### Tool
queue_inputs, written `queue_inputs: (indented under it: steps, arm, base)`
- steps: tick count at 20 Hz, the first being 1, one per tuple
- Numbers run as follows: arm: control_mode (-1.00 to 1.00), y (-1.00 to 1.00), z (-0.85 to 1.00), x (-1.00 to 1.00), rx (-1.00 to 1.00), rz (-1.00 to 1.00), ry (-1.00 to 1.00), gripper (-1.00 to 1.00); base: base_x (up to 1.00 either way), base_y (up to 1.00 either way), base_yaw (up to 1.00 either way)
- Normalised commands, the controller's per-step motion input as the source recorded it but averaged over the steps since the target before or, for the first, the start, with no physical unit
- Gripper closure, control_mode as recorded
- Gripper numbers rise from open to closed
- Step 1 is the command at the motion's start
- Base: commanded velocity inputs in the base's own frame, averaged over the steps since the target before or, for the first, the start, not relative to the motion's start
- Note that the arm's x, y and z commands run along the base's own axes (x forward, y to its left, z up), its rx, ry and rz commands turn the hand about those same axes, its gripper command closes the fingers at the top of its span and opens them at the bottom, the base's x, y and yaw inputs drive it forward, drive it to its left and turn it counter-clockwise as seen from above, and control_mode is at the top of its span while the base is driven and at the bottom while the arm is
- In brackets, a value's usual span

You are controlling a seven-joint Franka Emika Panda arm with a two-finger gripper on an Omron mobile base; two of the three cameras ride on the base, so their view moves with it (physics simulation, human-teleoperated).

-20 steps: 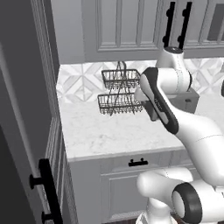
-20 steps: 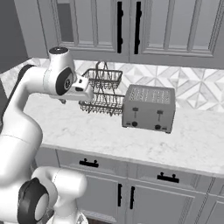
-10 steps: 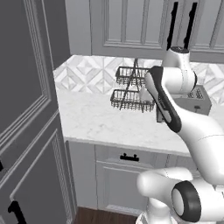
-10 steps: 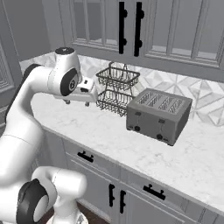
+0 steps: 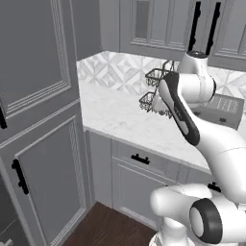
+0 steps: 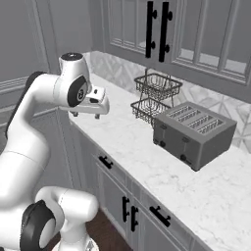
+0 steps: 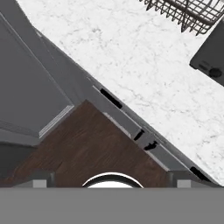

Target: Take a straw from the drawer in front and place it inside the glass cup on the dining counter.

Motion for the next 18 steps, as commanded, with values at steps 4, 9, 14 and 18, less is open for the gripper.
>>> queue_inputs:
  steps: [4,9,14,18]
  arm:
    - [1.0,0.0,0.0,0.0,0.0,0.0,0.0,-1.0]
    - [1.0,0.0,0.0,0.0,0.0,0.0,0.0,-1.0]
    - [1.0,0.0,0.0,0.0,0.0,0.0,0.0,-1.0]
    - [1.0,0.0,0.0,0.0,0.0,0.0,0.0,-1.0]
  base:
    - [-0.12,-0.72,0.46]
    - [0.0,-0.73,0.41]
    - [-0.03,-0.73,0.36]
    - [-0.18,-0.67,0.34]
